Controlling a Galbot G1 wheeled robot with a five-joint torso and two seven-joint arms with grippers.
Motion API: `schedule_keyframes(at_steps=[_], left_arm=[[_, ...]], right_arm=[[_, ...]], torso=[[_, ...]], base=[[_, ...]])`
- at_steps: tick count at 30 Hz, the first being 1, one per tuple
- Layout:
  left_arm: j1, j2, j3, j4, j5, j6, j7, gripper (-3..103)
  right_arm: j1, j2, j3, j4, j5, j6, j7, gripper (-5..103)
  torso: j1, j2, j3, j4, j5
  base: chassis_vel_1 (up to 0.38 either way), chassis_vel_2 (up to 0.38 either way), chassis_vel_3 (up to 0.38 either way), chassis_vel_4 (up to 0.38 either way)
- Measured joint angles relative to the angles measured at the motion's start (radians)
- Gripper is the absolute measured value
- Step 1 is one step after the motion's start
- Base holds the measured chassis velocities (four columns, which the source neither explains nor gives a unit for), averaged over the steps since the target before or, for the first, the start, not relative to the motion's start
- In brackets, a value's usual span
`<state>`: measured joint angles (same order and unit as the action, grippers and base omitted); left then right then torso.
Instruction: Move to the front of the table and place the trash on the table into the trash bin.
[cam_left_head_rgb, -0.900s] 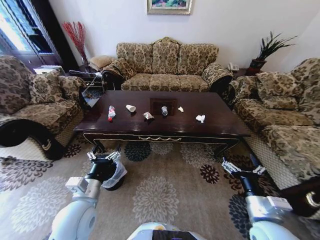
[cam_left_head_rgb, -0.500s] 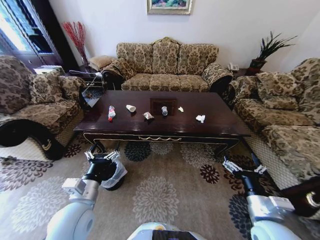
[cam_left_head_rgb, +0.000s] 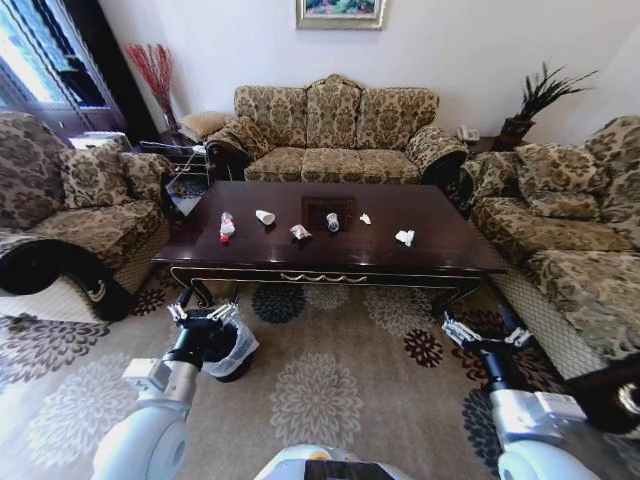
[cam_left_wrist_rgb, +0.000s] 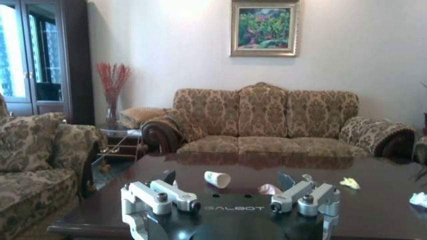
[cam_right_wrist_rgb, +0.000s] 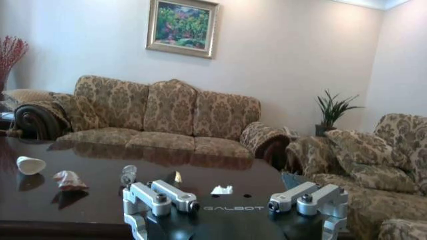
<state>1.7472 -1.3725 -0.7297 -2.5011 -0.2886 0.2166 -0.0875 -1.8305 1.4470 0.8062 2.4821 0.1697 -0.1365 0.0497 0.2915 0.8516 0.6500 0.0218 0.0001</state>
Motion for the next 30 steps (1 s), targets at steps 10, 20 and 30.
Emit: schedule_keyframes(at_steps=[10,20,30], left_arm=[[0.005,-0.01,-0.001,0.0,0.001,-0.013,0.0,100],[0.007,-0.012,-0.001,0.0,0.002,-0.015,0.0,100],[0.008,-0.018,0.001,0.001,0.005,-0.018,0.0,100]], right_arm=[[-0.003,0.0,-0.014,0.009,-0.01,0.0,0.001,100],[-0.004,0.005,-0.023,0.006,-0.02,0.0,0.001,100],[-0.004,0.003,-0.03,-0.001,-0.03,0.0,0.0,100]], torso=[[0.0,0.0,0.0,0.0001,-0.0002],[0.0,0.0,0.0,0.0,-0.0001],[0.0,0.0,0.0,0.0,0.0]], base=[[0.157,0.161,-0.142,-0.152],[0.145,0.156,-0.147,-0.158],[0.146,0.149,-0.154,-0.132]])
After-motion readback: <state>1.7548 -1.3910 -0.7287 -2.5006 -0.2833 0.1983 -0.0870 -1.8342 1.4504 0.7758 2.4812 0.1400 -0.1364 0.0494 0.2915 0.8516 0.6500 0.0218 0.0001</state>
